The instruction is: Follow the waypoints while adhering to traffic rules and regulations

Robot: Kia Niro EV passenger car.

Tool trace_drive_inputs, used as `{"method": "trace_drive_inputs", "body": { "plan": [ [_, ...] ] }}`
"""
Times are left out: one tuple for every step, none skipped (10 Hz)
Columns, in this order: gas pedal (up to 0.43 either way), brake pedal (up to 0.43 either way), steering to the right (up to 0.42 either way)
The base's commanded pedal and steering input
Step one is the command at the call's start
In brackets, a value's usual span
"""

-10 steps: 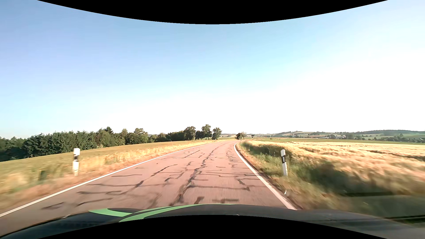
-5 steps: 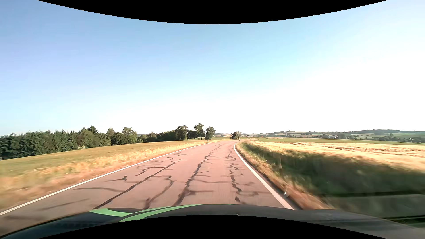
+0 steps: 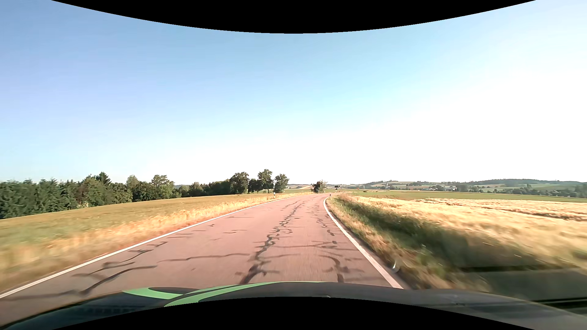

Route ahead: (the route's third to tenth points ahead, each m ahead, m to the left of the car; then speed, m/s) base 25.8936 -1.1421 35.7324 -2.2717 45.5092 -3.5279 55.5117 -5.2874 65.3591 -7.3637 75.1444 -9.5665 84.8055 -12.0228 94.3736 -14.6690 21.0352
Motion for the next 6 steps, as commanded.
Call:
{"method": "trace_drive_inputs", "body": {
  "plan": [
    [0.209, 0.0, 0.015],
    [0.209, 0.0, 0.016],
    [0.209, 0.0, 0.016],
    [0.209, 0.0, 0.016],
    [0.209, 0.0, 0.016],
    [0.209, 0.0, 0.016]
  ]
}}
